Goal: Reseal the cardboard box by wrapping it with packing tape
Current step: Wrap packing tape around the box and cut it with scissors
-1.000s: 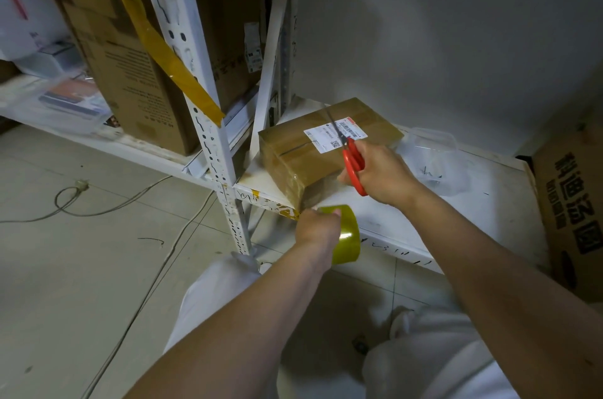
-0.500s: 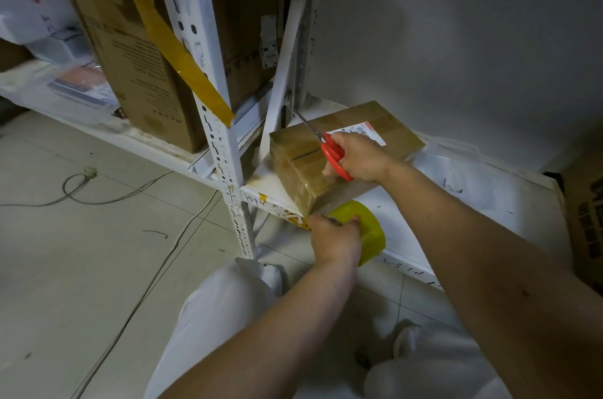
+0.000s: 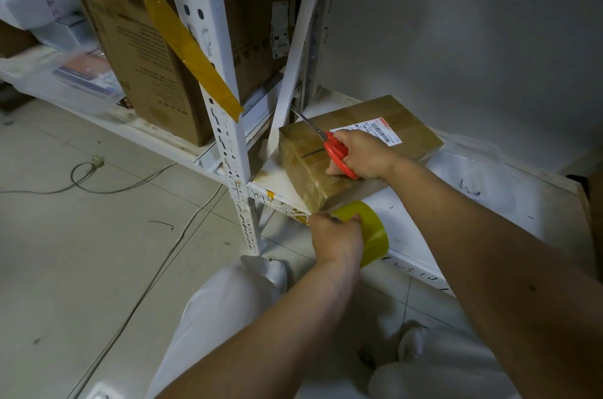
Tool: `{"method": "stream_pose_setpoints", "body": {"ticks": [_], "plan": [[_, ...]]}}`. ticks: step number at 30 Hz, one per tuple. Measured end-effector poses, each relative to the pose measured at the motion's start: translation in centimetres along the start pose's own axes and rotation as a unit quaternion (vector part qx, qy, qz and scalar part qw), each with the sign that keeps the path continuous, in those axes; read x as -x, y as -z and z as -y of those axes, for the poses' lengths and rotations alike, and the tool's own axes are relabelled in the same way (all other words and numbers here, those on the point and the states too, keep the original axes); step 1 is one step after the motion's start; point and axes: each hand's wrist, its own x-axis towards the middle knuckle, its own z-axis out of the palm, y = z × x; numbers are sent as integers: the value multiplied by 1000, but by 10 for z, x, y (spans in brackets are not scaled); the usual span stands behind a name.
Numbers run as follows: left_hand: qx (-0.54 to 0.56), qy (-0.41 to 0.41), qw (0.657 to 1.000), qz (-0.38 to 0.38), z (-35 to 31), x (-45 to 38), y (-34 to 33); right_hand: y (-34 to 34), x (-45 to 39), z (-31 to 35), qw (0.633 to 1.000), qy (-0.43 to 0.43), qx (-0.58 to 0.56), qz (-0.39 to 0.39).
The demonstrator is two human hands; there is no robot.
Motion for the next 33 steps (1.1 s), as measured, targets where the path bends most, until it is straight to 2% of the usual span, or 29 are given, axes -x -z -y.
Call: {"method": "stream_pose_setpoints", "body": {"ticks": [7, 15, 19, 24, 28, 33], "plan": [[14, 20, 1000, 7, -3, 2, -2, -5, -6, 1, 1000, 8, 22, 4], [35, 30, 999, 16, -1, -2, -3, -13, -3, 2, 994, 30, 102, -24], [31, 33, 999, 8, -1, -1, -3, -13, -1, -7, 992, -36, 100, -71], [23, 28, 999, 8, 1, 0, -2, -22, 1, -17, 993, -81, 64, -60], [0, 11, 999, 34, 0, -1, 2, -13, 3, -24, 998, -60, 29, -23], [11, 33, 998, 54, 7, -11, -1, -11, 5, -25, 997, -49, 53, -2]]}}
